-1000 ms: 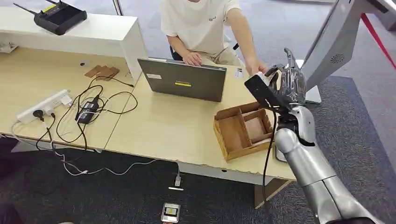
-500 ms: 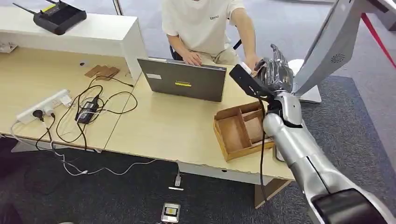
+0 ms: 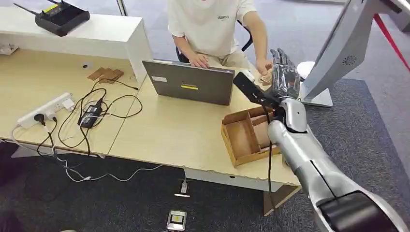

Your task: Pass the card to the sensor for recognition and then transmit it.

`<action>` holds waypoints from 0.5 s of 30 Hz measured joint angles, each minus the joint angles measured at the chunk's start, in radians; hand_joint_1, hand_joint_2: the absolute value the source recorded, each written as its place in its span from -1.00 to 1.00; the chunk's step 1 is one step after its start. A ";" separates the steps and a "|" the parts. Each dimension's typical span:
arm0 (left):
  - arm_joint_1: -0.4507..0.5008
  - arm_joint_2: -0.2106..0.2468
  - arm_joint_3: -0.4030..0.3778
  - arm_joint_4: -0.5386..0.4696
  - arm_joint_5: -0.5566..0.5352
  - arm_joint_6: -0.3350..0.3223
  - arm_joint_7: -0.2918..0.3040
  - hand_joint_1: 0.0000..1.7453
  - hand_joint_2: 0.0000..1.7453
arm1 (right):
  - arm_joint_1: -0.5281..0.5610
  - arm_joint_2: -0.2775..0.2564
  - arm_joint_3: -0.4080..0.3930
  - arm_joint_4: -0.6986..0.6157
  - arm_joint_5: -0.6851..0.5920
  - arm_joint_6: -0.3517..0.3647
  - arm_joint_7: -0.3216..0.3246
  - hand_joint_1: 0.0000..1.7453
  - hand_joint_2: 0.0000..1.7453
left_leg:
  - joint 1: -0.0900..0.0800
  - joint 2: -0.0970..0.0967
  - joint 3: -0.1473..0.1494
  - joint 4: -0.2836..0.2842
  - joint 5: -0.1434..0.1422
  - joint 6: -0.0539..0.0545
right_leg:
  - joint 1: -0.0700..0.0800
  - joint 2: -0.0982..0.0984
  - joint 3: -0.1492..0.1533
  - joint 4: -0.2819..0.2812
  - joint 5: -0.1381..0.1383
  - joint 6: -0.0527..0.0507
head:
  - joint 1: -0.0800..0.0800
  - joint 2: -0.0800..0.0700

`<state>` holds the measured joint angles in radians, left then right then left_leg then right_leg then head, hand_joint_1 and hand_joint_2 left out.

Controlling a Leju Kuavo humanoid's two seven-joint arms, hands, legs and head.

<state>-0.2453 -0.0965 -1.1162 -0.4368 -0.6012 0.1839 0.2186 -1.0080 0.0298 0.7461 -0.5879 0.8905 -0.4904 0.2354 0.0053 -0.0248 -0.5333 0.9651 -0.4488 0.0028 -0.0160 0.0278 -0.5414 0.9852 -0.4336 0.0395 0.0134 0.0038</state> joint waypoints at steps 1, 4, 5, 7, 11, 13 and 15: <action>0.000 0.000 0.000 0.000 -0.001 0.000 -0.001 -1.00 -1.00 | 0.000 0.000 0.005 0.000 0.025 -0.022 0.000 -1.00 1.00 | 0.000 0.000 0.000 0.000 0.000 0.000 | 0.000 0.000 0.000 0.000 0.000 0.000 | 0.000 0.000; 0.000 0.000 0.000 0.000 -0.003 0.000 -0.001 -1.00 -1.00 | 0.000 -0.001 0.023 -0.006 0.129 -0.087 0.005 -1.00 1.00 | 0.000 0.000 0.000 0.000 0.000 0.000 | 0.000 0.000 0.000 0.000 0.000 0.000 | 0.000 0.000; 0.000 0.000 0.000 0.000 -0.003 0.000 -0.001 -1.00 -1.00 | 0.000 -0.004 0.034 -0.011 0.186 -0.113 0.022 -1.00 1.00 | 0.000 0.000 0.000 0.000 0.000 0.000 | 0.000 0.000 0.000 0.000 0.000 0.000 | 0.000 0.000; 0.000 0.000 0.000 0.000 -0.006 0.000 -0.001 -1.00 -1.00 | 0.001 -0.012 0.053 -0.028 0.321 -0.146 0.052 -1.00 1.00 | 0.000 0.000 0.000 0.000 0.000 0.000 | 0.000 0.000 0.000 0.000 0.000 0.000 | 0.000 0.000; 0.001 0.000 0.002 0.000 -0.009 0.000 -0.001 -1.00 -1.00 | 0.008 -0.039 0.078 -0.074 0.507 -0.163 0.074 -1.00 1.00 | 0.000 0.000 0.000 0.000 0.000 0.000 | 0.000 0.000 0.000 0.000 0.000 0.000 | 0.000 0.000; 0.002 0.001 0.002 0.000 -0.008 0.003 0.003 -1.00 -1.00 | 0.010 -0.054 0.084 -0.095 0.550 -0.164 0.077 -1.00 1.00 | 0.000 0.001 0.000 0.000 0.000 0.000 | 0.000 0.000 0.000 0.000 0.000 0.000 | 0.000 0.000; 0.005 0.002 0.003 0.000 0.002 0.008 0.005 -1.00 -1.00 | 0.015 -0.074 0.087 -0.129 0.595 -0.161 0.077 -1.00 1.00 | 0.000 0.000 0.000 0.000 0.000 0.000 | 0.000 0.000 0.000 0.000 0.000 0.000 | 0.000 0.000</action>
<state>-0.2403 -0.0950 -1.1131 -0.4368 -0.5989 0.1915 0.2235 -0.9927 -0.0439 0.8331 -0.7169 1.4859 -0.6515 0.3128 0.0053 -0.0244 -0.5329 0.9653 -0.4488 0.0029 -0.0162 0.0280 -0.5415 0.9849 -0.4334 0.0397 0.0137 0.0038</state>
